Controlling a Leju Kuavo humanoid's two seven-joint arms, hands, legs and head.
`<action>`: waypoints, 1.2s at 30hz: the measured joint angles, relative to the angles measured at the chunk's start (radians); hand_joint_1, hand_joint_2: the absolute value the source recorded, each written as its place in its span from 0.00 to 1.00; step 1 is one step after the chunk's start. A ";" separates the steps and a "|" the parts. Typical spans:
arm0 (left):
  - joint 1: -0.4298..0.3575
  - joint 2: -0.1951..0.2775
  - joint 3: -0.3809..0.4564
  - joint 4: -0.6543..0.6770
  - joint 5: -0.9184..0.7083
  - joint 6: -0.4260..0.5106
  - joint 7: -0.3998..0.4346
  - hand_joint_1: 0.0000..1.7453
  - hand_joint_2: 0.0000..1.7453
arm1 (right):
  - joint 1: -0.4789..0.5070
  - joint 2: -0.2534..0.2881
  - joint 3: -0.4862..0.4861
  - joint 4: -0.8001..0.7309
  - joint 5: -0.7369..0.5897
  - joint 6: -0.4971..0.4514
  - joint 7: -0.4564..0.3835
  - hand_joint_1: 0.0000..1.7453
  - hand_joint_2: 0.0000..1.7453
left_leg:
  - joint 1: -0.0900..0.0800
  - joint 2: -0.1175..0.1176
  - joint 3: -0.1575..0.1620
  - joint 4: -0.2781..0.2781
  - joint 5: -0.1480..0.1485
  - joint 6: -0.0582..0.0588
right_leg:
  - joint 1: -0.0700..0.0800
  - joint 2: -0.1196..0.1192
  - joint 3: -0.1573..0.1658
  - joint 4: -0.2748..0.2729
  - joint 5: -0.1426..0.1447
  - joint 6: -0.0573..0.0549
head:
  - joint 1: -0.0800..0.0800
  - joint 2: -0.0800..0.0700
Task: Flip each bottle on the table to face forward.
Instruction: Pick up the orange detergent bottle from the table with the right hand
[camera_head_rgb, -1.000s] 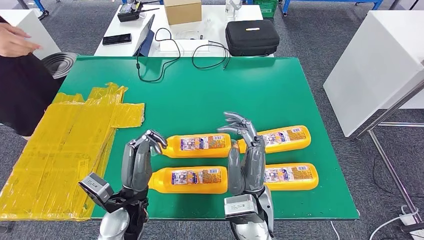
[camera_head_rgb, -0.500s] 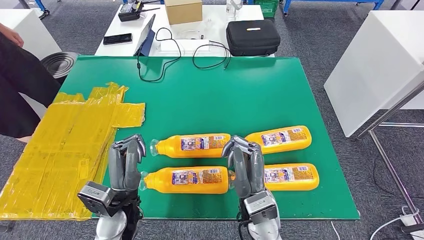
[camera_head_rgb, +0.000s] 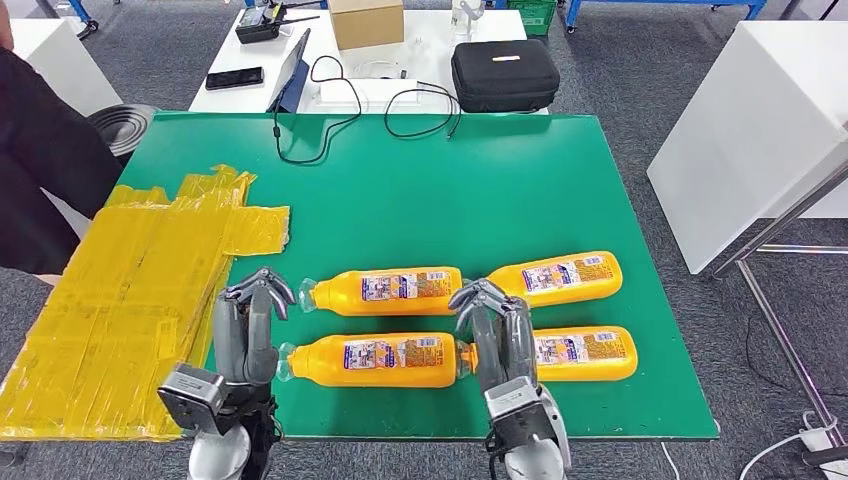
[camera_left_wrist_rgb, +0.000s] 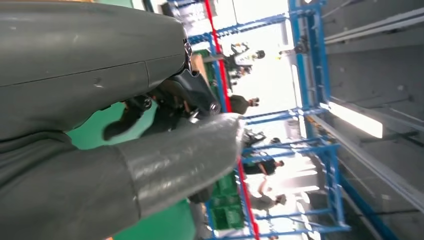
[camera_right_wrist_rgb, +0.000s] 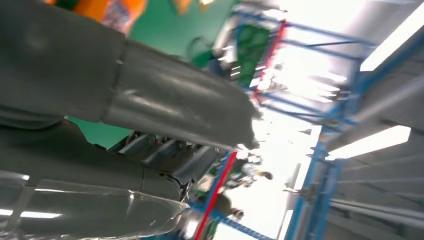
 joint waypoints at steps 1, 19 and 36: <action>0.002 -0.001 0.004 0.000 0.002 0.003 0.006 0.00 0.00 | 0.001 0.000 0.000 0.005 0.034 -0.008 0.021 0.00 0.75 | 0.000 0.000 0.000 0.000 0.000 0.000 | 0.000 0.000 0.000 0.000 0.000 0.000 | 0.000 0.000; 0.034 -0.017 0.069 -0.024 0.049 -0.050 0.030 0.00 0.00 | -0.073 -0.004 0.125 0.239 0.438 -0.104 0.293 0.00 1.00 | 0.000 0.000 0.000 0.000 0.000 0.000 | 0.000 0.000 0.000 0.000 0.000 0.000 | 0.000 0.000; 0.070 -0.020 0.120 -0.063 0.091 -0.086 0.029 0.00 0.00 | -0.156 -0.019 0.231 0.426 0.580 -0.072 0.465 0.00 1.00 | 0.000 0.000 0.000 0.000 0.000 0.000 | 0.000 0.000 0.000 0.000 0.000 0.000 | 0.000 0.000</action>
